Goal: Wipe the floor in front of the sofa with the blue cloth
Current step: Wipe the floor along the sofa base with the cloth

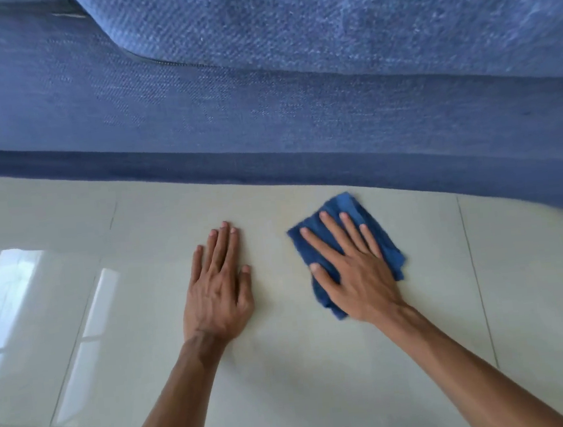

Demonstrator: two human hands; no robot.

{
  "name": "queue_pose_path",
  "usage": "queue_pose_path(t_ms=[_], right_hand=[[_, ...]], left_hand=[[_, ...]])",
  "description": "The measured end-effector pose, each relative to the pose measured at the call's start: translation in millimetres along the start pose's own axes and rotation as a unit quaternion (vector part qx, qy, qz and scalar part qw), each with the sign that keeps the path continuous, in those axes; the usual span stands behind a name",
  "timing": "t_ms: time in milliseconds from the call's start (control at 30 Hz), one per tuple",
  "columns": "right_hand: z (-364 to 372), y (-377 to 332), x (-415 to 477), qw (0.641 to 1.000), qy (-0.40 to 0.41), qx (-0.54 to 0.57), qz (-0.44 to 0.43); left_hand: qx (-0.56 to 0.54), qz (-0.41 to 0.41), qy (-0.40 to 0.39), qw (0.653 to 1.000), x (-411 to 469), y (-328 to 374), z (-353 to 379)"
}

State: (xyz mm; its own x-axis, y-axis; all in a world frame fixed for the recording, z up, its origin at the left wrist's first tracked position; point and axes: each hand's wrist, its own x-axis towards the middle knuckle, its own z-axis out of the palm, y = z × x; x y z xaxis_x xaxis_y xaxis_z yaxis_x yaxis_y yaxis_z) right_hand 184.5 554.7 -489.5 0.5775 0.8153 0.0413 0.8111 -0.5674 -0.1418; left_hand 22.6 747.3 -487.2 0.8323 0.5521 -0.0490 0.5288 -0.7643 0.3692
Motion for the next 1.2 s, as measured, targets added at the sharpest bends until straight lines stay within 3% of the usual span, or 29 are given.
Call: queue_pose_path(t_ms=[100, 133, 167, 233, 300, 333, 433, 467, 500, 600, 633, 667, 767, 800, 833, 933, 967, 1000, 1100, 1133, 1200], right_hand=[[7, -24, 45, 0.978, 0.025, 0.028, 0.205], [7, -41, 57, 0.97, 0.018, 0.033, 0.238], [8, -51, 58, 0.975, 0.01, 0.032, 0.218], [10, -39, 35, 0.999, -0.006, 0.007, 0.051], [-2, -2, 7, 0.996, -0.035, -0.004, -0.082], [-4, 10, 7, 0.997, -0.028, -0.008, -0.076], [4, -19, 51, 0.987, 0.008, 0.02, 0.156], [5, -36, 61, 0.982, 0.006, 0.03, 0.187], [7, -45, 58, 0.987, 0.001, 0.024, 0.159], [-4, -7, 17, 0.996, -0.045, -0.003, -0.083], [-10, 10, 10, 0.992, -0.049, 0.0, -0.113], [-12, 19, 14, 0.995, -0.035, -0.001, -0.097], [1, -21, 54, 0.991, -0.001, 0.018, 0.134], [3, -37, 60, 0.987, -0.001, 0.028, 0.159], [5, -44, 55, 0.991, -0.006, 0.022, 0.131], [-9, -2, 7, 0.994, -0.065, 0.005, -0.088], [-12, 13, 0, 0.992, -0.069, 0.01, -0.102], [-13, 17, 5, 0.996, -0.055, 0.013, -0.065], [0, -34, 57, 0.983, -0.008, 0.038, 0.177], [0, -52, 63, 0.983, -0.008, 0.04, 0.181], [2, -52, 41, 0.999, -0.02, 0.016, 0.038]], left_hand=[[0.005, -0.004, 0.004, 1.0, 1, 0, 3], [0.005, -0.003, 0.001, 1.0, 1, 0, 2], [0.006, -0.001, -0.002, 1.0, 1, 0, 2], [0.005, 0.002, -0.006, 1.0, 0, 0, 0], [0.004, 0.001, -0.008, 1.0, 0, 1, -2], [0.003, 0.0, -0.007, 1.0, 0, 1, -2], [0.004, -0.002, -0.004, 1.0, -1, 1, 0], [0.006, 0.0, -0.004, 1.0, 0, 0, 0], [0.006, 0.003, -0.005, 1.0, 0, 0, 0], [0.001, 0.003, -0.006, 1.0, 0, 0, 0], [0.002, 0.001, -0.005, 1.0, 0, 0, 0], [0.004, 0.001, -0.003, 1.0, 0, 1, 0], [0.011, 0.004, 0.001, 1.0, -1, 1, 3], [0.013, 0.007, 0.002, 1.0, -1, 0, 2], [0.014, 0.008, 0.001, 1.0, -1, 0, 2], [0.014, 0.006, -0.005, 1.0, 0, 0, 1], [0.015, 0.005, -0.006, 1.0, -1, 0, 1], [0.016, 0.005, -0.004, 1.0, -1, 1, 1], [0.016, 0.004, -0.002, 1.0, 0, 1, 1], [0.016, 0.006, -0.003, 1.0, 0, 1, 1], [0.017, 0.01, -0.004, 1.0, -1, 0, 0]])
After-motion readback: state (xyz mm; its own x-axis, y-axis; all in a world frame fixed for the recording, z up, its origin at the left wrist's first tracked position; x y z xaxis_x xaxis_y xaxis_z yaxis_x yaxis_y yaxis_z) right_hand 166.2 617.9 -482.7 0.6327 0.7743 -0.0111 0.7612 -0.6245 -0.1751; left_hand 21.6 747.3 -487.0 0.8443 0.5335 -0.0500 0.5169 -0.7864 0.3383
